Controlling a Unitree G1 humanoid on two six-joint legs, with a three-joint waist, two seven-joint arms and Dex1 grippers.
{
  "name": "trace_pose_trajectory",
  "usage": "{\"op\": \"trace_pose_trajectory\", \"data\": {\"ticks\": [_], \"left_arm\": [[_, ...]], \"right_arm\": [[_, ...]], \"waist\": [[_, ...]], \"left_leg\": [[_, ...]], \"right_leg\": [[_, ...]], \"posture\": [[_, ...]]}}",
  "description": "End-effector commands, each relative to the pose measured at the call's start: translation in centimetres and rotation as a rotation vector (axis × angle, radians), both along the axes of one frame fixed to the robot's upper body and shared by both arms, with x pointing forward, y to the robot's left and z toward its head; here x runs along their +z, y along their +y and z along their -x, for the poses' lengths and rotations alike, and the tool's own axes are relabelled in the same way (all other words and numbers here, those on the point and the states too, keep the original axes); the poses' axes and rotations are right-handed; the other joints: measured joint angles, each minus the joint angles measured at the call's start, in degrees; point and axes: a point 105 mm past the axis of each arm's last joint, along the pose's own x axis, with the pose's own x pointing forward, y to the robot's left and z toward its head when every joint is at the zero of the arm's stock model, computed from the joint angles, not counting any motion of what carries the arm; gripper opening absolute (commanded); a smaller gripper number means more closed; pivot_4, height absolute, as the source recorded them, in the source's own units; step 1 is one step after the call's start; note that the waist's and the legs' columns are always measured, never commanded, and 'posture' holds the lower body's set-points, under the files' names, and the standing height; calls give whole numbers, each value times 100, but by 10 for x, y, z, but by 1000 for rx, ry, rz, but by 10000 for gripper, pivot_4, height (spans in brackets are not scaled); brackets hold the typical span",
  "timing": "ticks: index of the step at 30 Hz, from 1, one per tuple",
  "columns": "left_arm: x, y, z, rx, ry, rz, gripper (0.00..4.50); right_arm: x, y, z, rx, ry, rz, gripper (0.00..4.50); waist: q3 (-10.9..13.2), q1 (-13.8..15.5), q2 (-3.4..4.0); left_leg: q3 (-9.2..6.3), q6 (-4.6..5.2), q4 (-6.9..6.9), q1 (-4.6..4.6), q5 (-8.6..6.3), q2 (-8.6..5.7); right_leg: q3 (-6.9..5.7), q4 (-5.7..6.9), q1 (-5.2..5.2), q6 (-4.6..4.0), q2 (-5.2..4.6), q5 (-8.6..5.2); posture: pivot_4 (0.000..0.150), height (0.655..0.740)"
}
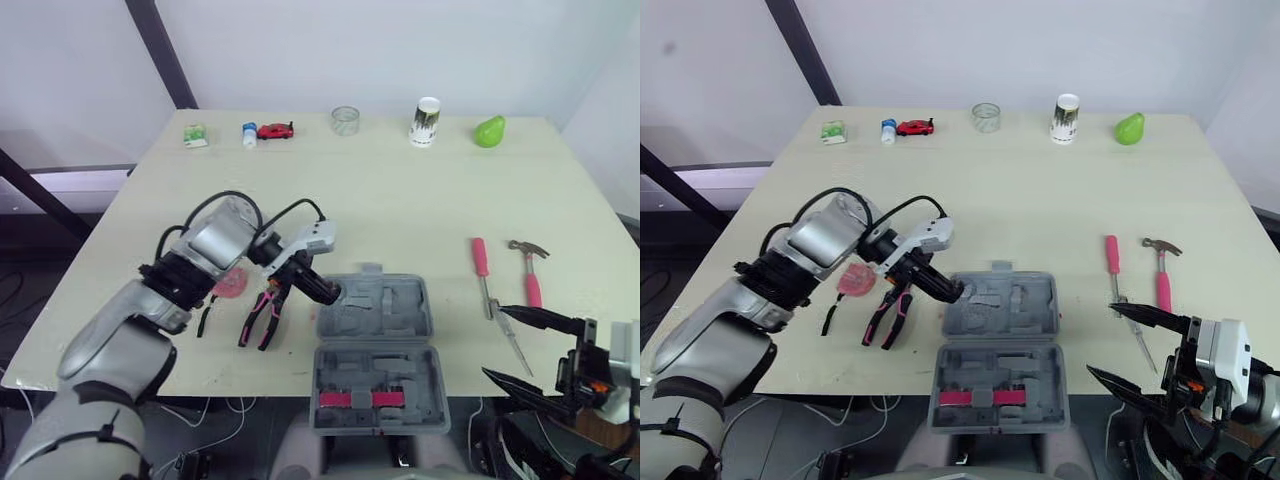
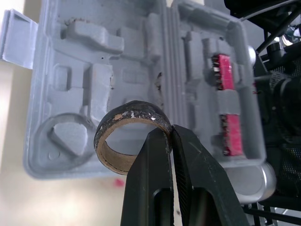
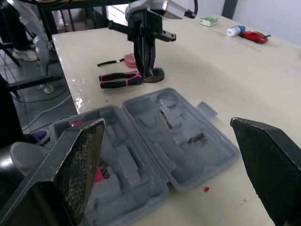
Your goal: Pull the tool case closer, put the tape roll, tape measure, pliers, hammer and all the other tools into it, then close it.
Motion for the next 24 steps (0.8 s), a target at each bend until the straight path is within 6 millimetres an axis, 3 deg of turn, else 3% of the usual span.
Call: {"op": "trace_pose_trajectory", "data": {"ticks": [1,9,24], "left_arm": [[0,3,-10,-10,-30,-29,345],[-10,1,-28,-1,-37,-35,345],[-21,-7,-36,-22,-54,-57,345]], "right_arm": [[11,4,3,-2,-62,-4,45000],[11,4,5,-28,-73,-1,45000],[10,4,10,-63,-77,7,45000]], "waist": [[0,-10,0],[1,15,-2],[1,7,-2]], "left_leg": [[-1,0,0,0,0,1],[0,0,0,-4,0,-2],[-3,0,0,-5,0,-2]], "right_leg": [[0,0,-1,0,2,0],[-1,-4,0,0,0,0],[-2,-4,-1,0,0,0]], "posture": [[1500,7400],[1500,7400],[1500,7400]]}}
